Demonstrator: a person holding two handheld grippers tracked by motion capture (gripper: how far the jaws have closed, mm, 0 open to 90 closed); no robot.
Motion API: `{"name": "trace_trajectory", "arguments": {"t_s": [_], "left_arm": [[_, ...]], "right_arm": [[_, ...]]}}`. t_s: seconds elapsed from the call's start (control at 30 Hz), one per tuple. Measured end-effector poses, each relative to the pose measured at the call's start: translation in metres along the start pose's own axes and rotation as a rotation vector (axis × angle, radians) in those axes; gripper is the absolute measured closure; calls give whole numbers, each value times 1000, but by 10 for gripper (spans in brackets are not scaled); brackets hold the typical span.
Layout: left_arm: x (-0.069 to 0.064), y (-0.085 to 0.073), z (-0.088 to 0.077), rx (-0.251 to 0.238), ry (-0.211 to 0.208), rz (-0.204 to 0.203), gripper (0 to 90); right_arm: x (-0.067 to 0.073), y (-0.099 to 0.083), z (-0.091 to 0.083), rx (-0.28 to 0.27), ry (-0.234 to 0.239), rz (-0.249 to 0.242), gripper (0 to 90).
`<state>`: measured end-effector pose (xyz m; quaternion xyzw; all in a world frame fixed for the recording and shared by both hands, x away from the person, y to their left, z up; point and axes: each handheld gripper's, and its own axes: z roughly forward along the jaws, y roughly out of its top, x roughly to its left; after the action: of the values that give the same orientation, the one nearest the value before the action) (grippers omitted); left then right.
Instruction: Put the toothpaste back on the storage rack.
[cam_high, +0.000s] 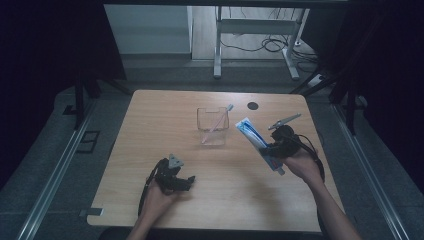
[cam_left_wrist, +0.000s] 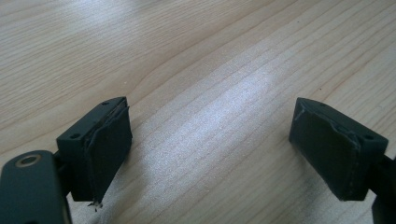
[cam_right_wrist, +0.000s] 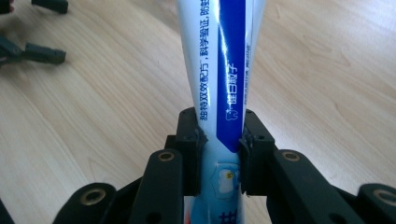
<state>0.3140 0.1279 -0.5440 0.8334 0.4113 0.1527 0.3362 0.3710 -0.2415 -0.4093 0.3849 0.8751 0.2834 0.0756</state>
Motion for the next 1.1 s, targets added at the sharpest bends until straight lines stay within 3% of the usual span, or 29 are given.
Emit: {"name": "trace_trajectory", "arguments": {"t_s": [0.63, 1.1], "left_arm": [[0, 0, 0, 0, 1, 0, 131], [0, 0, 0, 1, 1, 1, 131]], "right_arm": [[1, 31, 3, -120, -20, 15, 725], [9, 57, 11, -192, -26, -14, 725]]}}
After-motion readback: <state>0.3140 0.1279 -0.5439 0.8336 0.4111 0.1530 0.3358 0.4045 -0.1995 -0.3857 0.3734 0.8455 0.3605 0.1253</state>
